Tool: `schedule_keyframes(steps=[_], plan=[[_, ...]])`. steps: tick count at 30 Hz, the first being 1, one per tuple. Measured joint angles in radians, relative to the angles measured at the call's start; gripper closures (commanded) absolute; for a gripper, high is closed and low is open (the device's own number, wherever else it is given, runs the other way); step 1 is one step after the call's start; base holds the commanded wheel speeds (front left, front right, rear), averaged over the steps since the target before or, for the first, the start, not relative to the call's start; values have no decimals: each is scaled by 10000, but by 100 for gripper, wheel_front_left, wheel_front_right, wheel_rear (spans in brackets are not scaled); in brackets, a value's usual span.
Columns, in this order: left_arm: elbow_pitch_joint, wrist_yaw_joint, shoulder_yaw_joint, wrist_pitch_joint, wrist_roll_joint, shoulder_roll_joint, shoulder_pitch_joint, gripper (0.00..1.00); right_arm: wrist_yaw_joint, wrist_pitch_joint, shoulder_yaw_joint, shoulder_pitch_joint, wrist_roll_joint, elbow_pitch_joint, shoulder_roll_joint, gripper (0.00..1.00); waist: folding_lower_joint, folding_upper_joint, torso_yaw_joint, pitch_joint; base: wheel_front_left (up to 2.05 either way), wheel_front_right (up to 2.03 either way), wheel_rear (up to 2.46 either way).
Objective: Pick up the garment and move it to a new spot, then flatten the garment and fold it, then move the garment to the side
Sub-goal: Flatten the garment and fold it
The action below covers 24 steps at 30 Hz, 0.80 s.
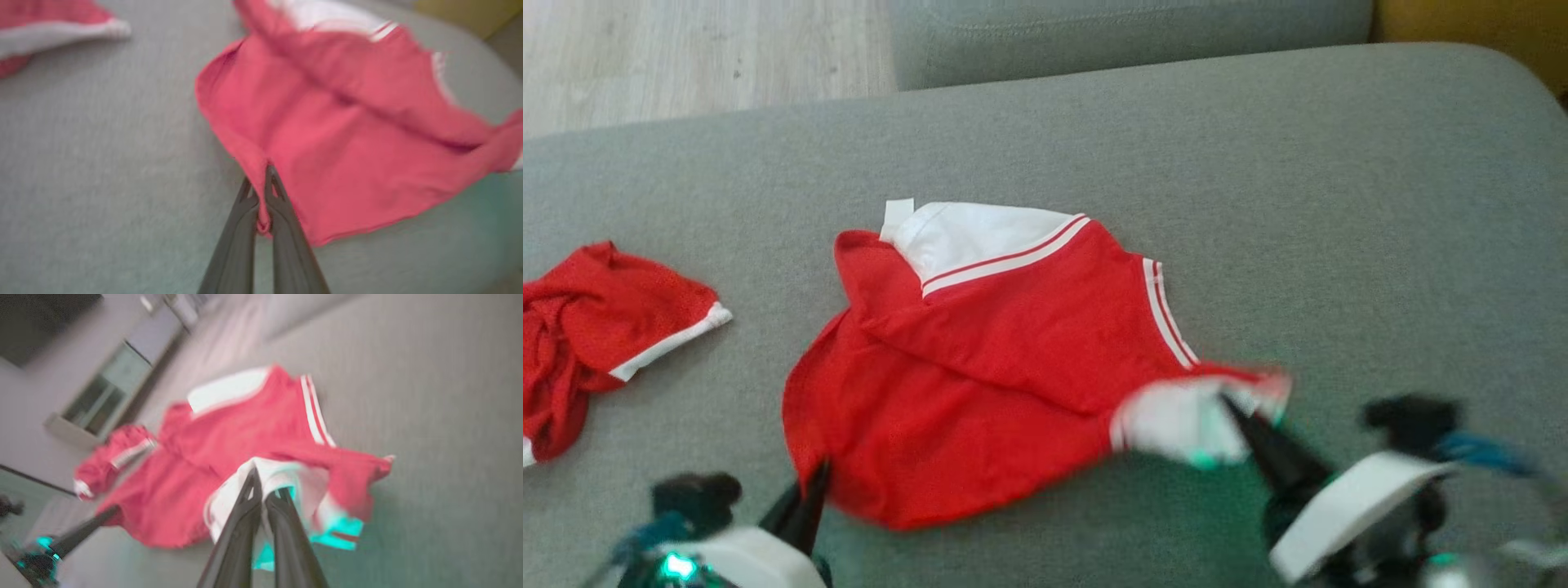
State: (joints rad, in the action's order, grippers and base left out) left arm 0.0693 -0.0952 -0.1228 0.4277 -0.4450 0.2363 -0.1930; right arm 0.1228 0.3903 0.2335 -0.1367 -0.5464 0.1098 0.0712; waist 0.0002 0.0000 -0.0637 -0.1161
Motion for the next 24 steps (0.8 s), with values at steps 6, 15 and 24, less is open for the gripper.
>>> schedule_keyframes(steps=[6,15,24], plan=[[3887,-111,566,583,-2598,-307,262,100,0,1104,-1870,-7,-2263,3850,-40,100,-2,0,-193,281,0,0,0],[5894,869,1283,2243,-4694,-178,4097,100,0,2330,-4172,2121,-4830,5425,-265,100,-2,0,-524,123,0,0,0],[2627,1825,1066,2972,-4270,35,9259,100,0,3333,-5074,7876,-3986,1542,-253,100,0,0,-704,-1044,0,0,0]])
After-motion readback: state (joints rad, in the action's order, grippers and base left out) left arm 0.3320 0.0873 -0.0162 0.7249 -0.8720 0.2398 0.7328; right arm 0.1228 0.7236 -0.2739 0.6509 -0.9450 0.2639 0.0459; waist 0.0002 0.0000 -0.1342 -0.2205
